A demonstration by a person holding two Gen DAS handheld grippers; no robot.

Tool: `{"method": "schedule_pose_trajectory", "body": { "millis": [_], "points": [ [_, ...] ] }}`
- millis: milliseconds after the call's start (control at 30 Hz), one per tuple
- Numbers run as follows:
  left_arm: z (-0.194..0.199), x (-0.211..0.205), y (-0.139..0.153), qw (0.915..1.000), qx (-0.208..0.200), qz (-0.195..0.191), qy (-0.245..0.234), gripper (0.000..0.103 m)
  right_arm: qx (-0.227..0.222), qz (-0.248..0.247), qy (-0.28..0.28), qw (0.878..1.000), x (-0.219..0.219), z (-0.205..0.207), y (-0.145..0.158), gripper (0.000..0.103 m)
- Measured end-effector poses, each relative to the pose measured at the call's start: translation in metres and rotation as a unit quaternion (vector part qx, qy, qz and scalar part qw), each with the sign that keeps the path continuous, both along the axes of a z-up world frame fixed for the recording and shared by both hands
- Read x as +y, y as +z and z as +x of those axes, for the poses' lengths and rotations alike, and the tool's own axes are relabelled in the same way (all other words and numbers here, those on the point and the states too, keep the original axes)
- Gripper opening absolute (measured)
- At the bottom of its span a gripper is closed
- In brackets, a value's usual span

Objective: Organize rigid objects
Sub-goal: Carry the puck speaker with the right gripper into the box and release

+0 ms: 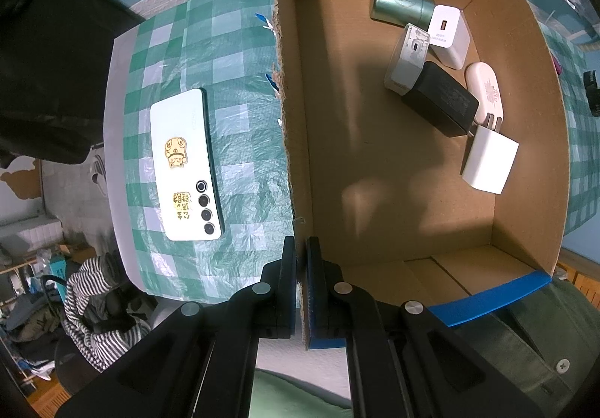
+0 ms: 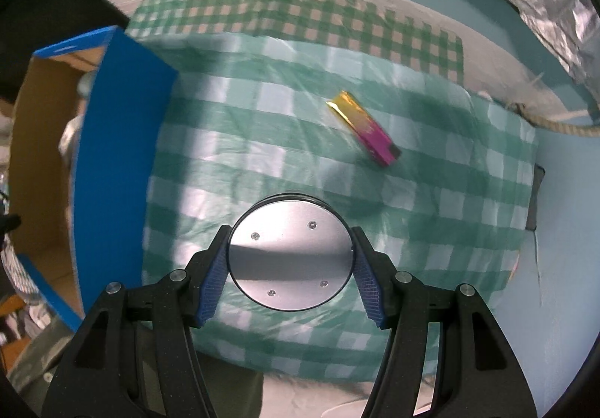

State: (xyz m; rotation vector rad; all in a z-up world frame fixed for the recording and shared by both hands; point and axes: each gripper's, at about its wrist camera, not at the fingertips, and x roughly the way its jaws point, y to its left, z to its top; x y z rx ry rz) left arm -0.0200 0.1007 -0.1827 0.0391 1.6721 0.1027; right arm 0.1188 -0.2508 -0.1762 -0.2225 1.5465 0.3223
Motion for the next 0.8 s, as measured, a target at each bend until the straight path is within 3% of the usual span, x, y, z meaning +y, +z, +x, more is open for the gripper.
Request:
{"method": "schedule_pose_trajectory", "body": {
  "millis": [800],
  "points": [
    [0.001,0.000,0.000,1.0000,-0.001,-0.001,-0.001,0.005,-0.036,0.035,0.138,0.989,0.129,-0.027,0.053,0.062]
  ]
}}
